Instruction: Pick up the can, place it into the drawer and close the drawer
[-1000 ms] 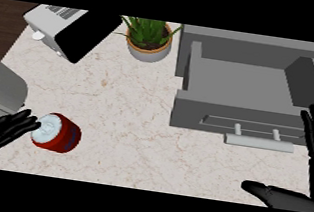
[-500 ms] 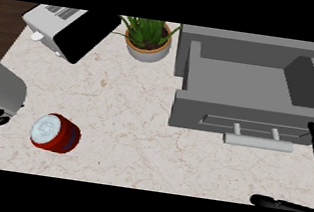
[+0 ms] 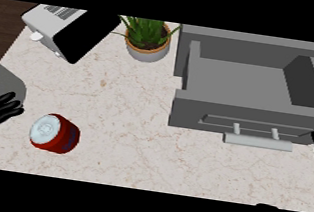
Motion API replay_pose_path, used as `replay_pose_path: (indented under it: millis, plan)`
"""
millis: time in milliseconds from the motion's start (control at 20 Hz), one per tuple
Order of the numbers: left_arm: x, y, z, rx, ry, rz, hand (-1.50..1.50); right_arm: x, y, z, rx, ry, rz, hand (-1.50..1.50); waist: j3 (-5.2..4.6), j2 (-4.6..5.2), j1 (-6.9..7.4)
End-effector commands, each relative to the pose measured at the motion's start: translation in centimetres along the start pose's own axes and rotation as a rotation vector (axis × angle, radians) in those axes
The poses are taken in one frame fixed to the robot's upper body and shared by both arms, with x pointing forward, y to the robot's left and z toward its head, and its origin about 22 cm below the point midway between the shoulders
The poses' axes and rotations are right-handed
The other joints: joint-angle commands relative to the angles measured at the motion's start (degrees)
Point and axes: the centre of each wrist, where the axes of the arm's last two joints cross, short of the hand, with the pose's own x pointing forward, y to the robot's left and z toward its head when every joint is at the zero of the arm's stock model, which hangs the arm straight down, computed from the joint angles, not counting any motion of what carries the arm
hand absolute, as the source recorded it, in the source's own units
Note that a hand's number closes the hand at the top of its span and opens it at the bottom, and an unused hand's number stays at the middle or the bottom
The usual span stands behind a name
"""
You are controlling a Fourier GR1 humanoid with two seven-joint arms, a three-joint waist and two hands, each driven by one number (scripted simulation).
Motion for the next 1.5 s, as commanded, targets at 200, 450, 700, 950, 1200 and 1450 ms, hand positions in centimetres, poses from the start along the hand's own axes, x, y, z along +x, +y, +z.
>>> replay_pose_path:
  millis: [200,450,700,950,1200,1450]
  plan:
    - [-2.7,0.3,-1.1,-0.025,0.027,0.001,-1.5,-0.9,-0.8,0.0,-0.005,-0.009,0.005,-1.5,0.0,0.01,0.08]
    - [-5.0,0.5,-2.5,0.022,0.032,-0.018,-1.5,0.3,-3.0,-0.3,0.003,0.004,0.005,-1.5,-0.01,0.02,-0.03]
    - [-7.5,0.7,-3.9,0.034,0.045,-0.02,-1.5,0.5,-2.6,-1.3,0.011,-0.001,0.01,-1.5,-0.02,0.05,-0.08]
    - [-10.3,1.2,-2.8,0.053,0.065,-0.001,-1.5,0.4,-0.9,0.6,0.017,-0.003,0.007,-1.5,-0.05,0.05,-0.26]
    - [-10.6,3.3,0.3,0.085,0.077,-0.012,-1.5,-1.0,-2.4,1.5,0.015,0.004,0.012,-1.5,-0.04,0.04,-0.24]
    - [-11.8,5.0,-0.7,0.1,0.082,-0.041,-1.5,-1.0,-1.6,0.3,0.004,-0.006,0.013,-1.5,-0.05,0.1,-0.3]
